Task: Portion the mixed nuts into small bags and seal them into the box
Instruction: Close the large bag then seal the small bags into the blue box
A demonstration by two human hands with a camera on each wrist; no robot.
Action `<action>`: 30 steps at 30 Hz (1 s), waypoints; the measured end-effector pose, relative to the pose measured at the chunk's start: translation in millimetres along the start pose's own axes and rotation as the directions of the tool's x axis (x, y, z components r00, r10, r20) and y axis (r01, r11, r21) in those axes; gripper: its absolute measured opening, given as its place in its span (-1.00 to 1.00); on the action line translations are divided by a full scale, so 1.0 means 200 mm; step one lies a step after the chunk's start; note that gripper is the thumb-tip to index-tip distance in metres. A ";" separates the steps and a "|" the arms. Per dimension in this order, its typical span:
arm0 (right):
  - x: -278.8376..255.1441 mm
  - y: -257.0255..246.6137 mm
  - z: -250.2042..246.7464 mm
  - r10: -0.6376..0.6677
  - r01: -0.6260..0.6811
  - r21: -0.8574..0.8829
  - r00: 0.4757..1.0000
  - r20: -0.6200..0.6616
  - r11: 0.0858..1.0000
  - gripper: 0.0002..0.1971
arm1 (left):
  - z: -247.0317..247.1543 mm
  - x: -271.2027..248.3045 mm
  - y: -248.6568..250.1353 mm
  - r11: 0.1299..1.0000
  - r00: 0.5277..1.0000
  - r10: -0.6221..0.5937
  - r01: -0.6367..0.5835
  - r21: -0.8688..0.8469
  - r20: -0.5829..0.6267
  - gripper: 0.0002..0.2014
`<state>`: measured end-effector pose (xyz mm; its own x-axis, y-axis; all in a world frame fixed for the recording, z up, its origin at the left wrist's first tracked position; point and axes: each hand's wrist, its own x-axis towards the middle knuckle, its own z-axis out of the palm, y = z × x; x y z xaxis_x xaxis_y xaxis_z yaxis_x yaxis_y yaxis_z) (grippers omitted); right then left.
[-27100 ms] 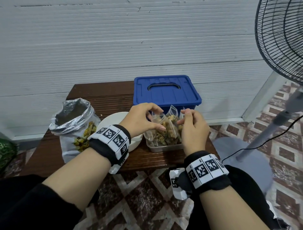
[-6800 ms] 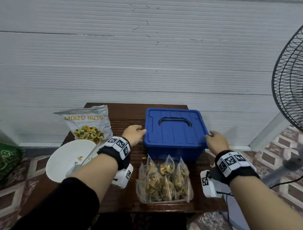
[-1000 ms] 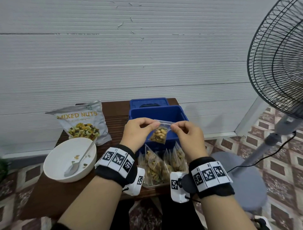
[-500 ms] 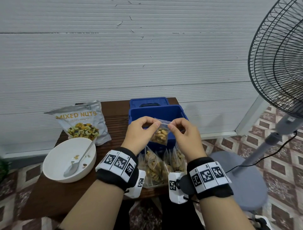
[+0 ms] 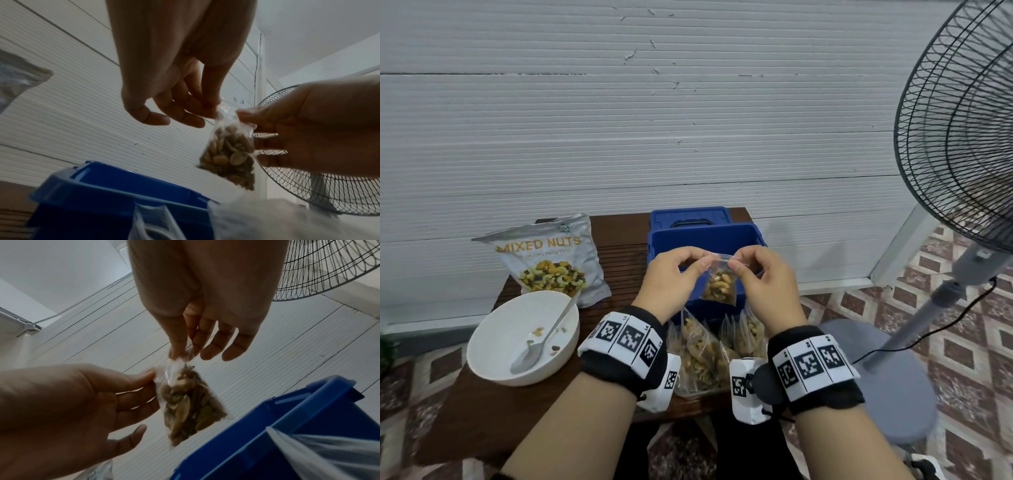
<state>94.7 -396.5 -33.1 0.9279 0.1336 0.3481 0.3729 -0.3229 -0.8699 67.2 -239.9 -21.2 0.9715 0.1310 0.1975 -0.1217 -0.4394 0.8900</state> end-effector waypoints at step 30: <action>0.85 -0.05 0.00 0.314 0.360 -0.746 0.741 0.594 0.561 -0.85 | -0.22 0.44 -0.33 0.879 0.907 -0.419 0.415 0.236 -0.036 -0.49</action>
<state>249.0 -370.2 33.7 0.8022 0.5540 -0.2224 0.5460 -0.8316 -0.1020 151.6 -161.2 -44.4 0.9251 0.3350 -0.1787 0.3442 -0.5415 0.7670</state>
